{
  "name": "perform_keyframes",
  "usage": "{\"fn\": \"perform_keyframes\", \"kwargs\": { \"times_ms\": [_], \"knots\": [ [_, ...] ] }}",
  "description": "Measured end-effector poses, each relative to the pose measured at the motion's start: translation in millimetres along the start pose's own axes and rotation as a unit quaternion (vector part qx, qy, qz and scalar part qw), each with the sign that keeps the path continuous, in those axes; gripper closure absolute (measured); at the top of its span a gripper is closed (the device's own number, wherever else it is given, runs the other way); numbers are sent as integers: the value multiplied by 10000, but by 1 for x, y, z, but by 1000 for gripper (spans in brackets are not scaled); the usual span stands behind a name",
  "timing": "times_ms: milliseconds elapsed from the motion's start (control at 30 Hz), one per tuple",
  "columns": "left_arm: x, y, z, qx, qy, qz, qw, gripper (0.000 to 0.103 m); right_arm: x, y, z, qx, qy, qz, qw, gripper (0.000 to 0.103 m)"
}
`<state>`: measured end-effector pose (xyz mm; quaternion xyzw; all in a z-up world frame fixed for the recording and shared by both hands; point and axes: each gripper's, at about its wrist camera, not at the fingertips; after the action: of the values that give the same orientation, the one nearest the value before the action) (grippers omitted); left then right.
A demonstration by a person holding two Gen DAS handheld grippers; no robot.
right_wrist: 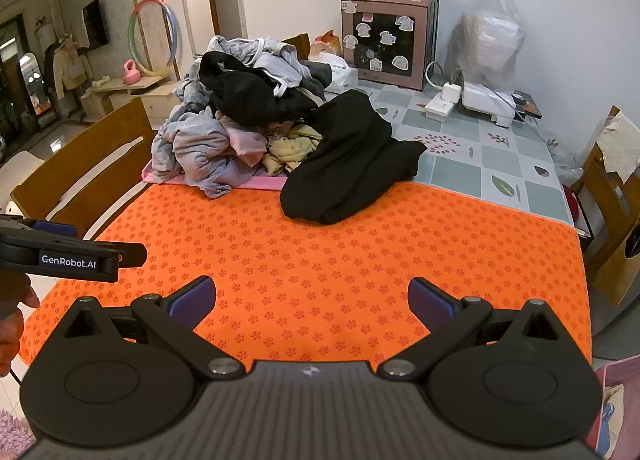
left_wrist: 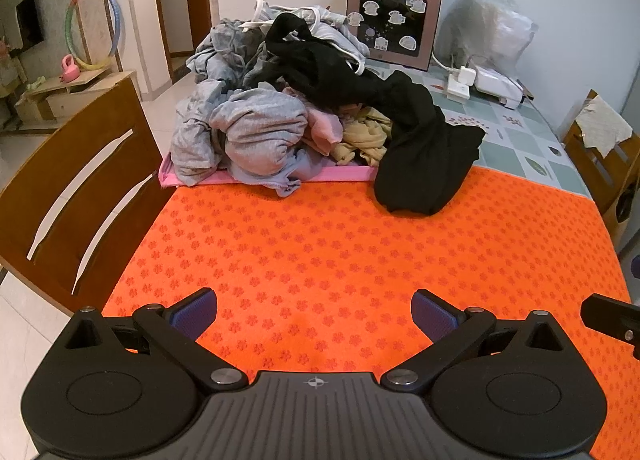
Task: Fold clothes
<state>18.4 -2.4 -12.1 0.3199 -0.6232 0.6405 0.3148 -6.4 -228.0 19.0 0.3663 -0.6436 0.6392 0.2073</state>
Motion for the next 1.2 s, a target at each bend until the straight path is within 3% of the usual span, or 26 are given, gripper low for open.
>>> {"fn": "perform_keyframes", "kwargs": {
  "times_ms": [267, 567, 767, 1067, 1200],
  "knots": [
    [-9, -2, -7, 78, -38, -63, 9999, 0, -10, -21, 3, 309, -85, -78, 9995, 0],
    [-19, -18, -28, 62, -164, 75, 9998, 0, -53, -109, 12, 439, -524, 75, 9976, 0],
    [-30, -30, -43, 67, -306, 39, 9995, 0, -106, -183, 12, 395, -930, 87, 9948, 0],
    [-51, -42, -51, 146, -346, -175, 9991, 0, -200, -261, -7, 707, -849, 199, 9937, 2],
    [-61, -48, -51, 128, -348, -248, 9990, 0, -245, -281, -19, 926, -727, 136, 9930, 13]
  ]
}}
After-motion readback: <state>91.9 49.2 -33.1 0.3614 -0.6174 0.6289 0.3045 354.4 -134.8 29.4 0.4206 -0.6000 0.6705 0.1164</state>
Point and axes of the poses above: each gripper's, at about its wrist camera, not at the fingertips, and x roughly against the way its jaws point, z to its right, y to its underside, and after that the axes turned 4 degrees about -z, right-handed
